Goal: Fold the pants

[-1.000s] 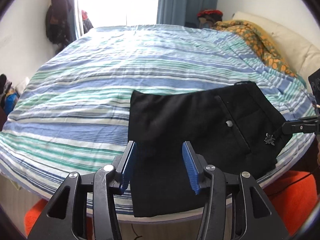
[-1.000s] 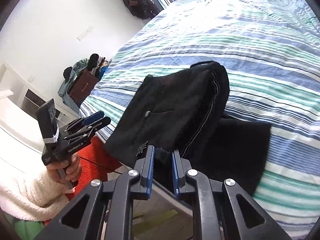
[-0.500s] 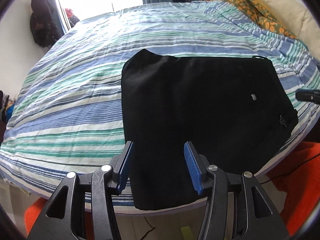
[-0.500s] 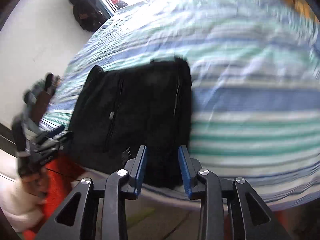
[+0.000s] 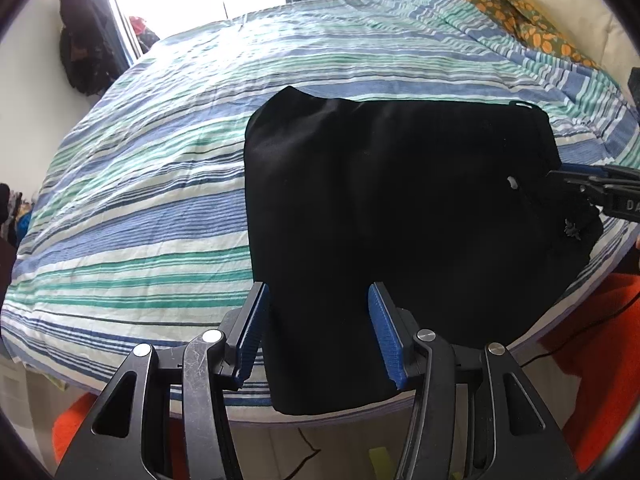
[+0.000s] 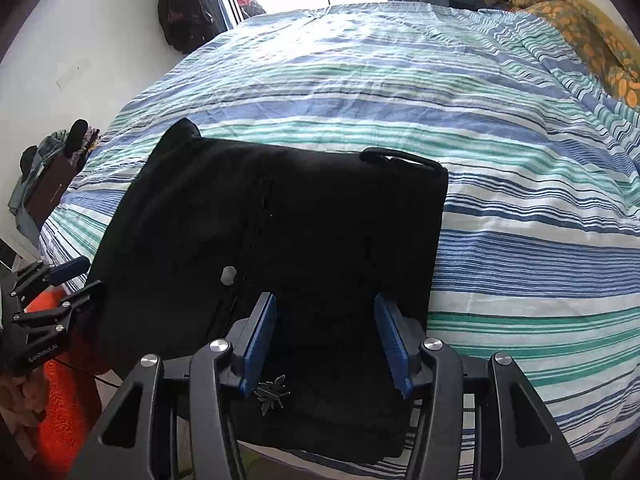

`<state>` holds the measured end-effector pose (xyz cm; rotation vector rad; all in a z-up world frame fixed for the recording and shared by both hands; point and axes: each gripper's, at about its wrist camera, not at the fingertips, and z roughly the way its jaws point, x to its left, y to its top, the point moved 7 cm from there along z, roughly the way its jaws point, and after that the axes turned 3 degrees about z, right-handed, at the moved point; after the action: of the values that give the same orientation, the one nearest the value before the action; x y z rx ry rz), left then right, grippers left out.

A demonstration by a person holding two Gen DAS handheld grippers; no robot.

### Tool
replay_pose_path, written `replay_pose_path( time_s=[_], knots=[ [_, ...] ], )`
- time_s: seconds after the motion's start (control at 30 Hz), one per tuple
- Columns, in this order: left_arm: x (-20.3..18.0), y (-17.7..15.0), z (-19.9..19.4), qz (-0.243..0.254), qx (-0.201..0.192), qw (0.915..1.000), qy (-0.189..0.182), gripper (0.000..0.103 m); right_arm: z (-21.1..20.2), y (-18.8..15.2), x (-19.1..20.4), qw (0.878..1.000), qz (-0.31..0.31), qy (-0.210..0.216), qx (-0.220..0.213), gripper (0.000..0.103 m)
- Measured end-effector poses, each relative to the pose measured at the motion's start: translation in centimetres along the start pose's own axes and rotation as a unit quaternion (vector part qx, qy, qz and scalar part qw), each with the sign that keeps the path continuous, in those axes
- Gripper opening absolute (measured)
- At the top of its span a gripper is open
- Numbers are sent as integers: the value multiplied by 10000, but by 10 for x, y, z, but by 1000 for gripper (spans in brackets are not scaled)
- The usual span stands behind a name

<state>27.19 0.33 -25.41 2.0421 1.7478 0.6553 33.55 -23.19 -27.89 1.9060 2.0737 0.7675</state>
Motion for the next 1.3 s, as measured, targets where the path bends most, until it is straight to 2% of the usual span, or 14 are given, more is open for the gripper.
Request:
replay_pose_path(
  time_s=[0.07, 0.13, 0.23, 0.3, 0.33, 0.43, 0.7, 1.3],
  knots=[
    [1, 1, -1, -49, 9, 10000, -62, 54, -19, -1, 8, 9997, -108, 97, -212, 51],
    [2, 2, -2, -96, 5, 9999, -116, 55, -39, -7, 15, 9981, -411, -3, -467, 51],
    [0, 1, -2, -58, -15, 9998, -168, 57, -56, -30, 19, 9957, -586, 12, -718, 51],
    [-4, -2, 2, 19, 22, 9998, -182, 59, -45, -53, 16, 9975, -486, 56, -501, 52],
    [-6, -4, 6, 81, 60, 9998, -143, 63, -34, -65, 13, 9985, -446, -4, -323, 52],
    [-13, -10, 19, 290, 175, 9994, 48, 66, -21, -83, 15, 9975, -521, -202, -422, 53],
    [-18, -13, 22, 351, 119, 9989, 283, 71, -17, -86, 12, 9982, -432, -140, -387, 56],
    [-23, -17, 21, 367, 82, 9989, 290, 74, -12, -91, 13, 9972, -624, -291, -289, 58]
  ],
)
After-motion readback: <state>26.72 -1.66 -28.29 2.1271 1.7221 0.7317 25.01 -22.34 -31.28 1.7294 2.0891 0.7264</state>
